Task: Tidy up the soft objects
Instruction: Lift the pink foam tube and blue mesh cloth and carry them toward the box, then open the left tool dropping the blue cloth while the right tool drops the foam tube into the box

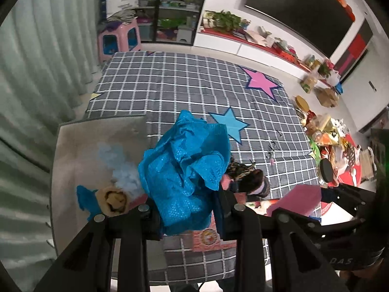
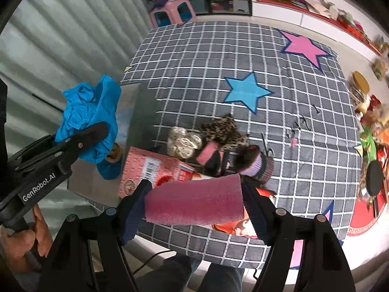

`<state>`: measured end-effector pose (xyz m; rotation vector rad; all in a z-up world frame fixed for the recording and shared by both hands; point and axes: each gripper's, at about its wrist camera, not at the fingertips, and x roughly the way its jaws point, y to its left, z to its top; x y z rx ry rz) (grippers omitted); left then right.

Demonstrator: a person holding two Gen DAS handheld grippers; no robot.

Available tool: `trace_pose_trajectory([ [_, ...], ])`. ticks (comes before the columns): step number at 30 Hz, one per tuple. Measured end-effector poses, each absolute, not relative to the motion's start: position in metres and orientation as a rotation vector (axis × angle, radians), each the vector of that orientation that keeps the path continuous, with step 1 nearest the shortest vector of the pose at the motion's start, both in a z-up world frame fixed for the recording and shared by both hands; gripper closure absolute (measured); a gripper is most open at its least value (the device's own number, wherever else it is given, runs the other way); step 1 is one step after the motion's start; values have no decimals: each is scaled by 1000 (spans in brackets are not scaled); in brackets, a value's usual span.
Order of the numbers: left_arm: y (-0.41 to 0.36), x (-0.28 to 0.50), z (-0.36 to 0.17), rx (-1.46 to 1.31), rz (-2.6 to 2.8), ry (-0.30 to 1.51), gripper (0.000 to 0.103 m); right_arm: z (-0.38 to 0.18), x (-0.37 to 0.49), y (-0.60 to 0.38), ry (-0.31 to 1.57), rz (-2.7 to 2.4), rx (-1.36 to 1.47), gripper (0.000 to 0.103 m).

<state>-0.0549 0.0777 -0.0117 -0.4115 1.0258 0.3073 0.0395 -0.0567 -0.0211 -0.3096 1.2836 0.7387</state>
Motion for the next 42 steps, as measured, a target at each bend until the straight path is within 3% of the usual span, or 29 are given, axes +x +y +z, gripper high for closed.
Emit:
trace_pose_trajectory([
  [42, 219, -110, -78, -625, 637, 1086, 70, -49, 37, 164, 1297, 1012, -514, 27],
])
